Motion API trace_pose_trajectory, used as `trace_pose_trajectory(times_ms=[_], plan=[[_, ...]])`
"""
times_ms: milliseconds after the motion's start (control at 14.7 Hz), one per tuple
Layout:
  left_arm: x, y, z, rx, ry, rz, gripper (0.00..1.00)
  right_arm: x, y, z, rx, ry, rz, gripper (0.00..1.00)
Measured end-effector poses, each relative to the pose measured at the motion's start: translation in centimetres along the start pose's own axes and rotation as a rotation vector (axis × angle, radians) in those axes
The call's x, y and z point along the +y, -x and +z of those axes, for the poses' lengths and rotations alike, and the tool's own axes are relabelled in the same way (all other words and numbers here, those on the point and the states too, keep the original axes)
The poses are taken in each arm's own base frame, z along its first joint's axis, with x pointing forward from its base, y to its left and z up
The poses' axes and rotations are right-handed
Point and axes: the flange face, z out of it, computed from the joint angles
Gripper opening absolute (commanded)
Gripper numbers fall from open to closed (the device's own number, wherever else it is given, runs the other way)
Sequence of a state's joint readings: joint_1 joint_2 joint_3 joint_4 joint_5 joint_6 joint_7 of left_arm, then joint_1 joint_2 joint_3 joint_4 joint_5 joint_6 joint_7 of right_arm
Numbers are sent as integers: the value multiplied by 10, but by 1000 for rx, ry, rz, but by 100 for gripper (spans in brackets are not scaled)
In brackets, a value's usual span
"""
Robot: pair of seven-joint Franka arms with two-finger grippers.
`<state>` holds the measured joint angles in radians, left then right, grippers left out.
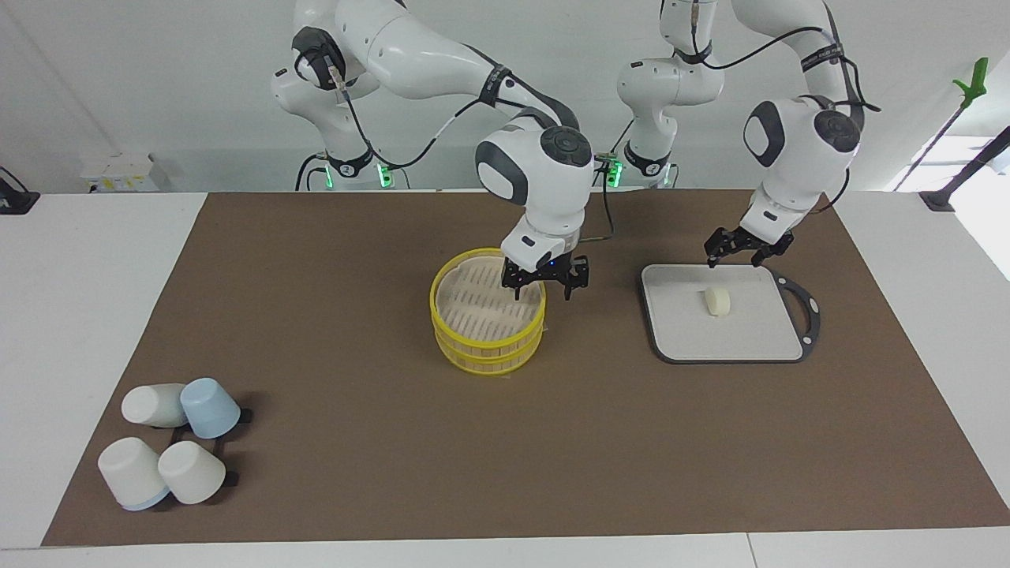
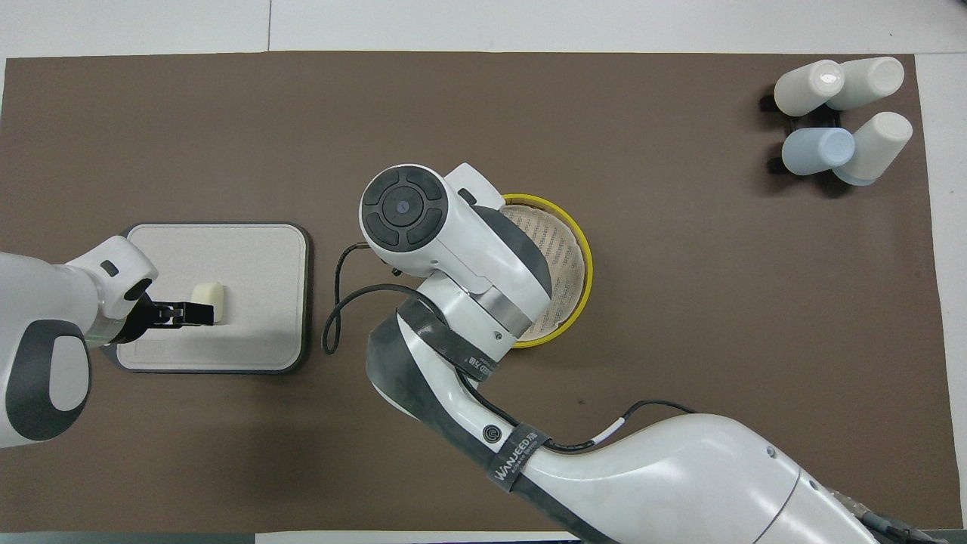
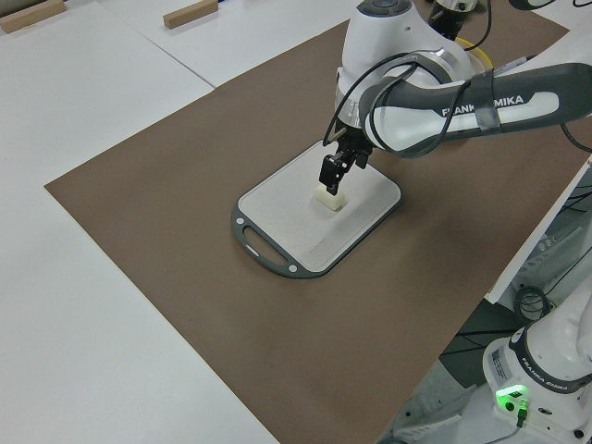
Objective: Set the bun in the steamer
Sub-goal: 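Lift the steamer lid with the right gripper while the left gripper grasps the bun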
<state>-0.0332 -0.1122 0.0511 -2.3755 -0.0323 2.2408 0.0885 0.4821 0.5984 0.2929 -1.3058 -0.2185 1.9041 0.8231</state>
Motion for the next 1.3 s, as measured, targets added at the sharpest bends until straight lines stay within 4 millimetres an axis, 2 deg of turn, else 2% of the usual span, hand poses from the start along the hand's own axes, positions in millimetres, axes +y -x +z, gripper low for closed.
trace_pose_trajectory(times_ms=[68, 273, 341, 409, 477, 545, 614, 750, 955, 1023, 1091, 1159, 1295], plan=[[0, 0, 15, 7, -3, 1, 100, 0, 1, 4, 4, -5, -2, 60], [0, -7, 44, 33, -10, 3, 98, 0, 3, 13, 0, -10, 1, 54], [0, -9, 49, 37, -12, 4, 92, 0, 4, 13, -1, -10, 2, 45], [0, -10, 52, 40, -12, 4, 91, 0, 6, 12, -2, -10, 2, 30], [0, -11, 52, 48, -13, 4, 88, 0, 7, 11, -4, -11, 2, 10], [0, -12, 52, 61, -15, 4, 79, -1, 9, 10, -7, -15, 2, 0], [0, -14, 52, 74, -16, 4, 72, -2, 10, 8, -10, -20, 3, 0], [0, -15, 54, 84, -17, 3, 46, -1, 10, 7, -17, -24, 9, 0], [-1, -16, 54, 90, -18, 0, 33, 3, 7, 6, -28, -29, 22, 0], [-1, -17, 54, 92, -18, -6, 33, 6, 5, 2, -36, -27, 22, 0], [-1, -17, 53, 94, -17, -21, 33, 15, -1, -5, -52, -5, 5, 0], [0, -19, 51, 98, -17, -34, 33, 38, -12, -16, -77, 37, -17, 0], [6, -26, 41, 89, -12, -64, 33, 107, -44, -51, -118, 78, -53, 0]])
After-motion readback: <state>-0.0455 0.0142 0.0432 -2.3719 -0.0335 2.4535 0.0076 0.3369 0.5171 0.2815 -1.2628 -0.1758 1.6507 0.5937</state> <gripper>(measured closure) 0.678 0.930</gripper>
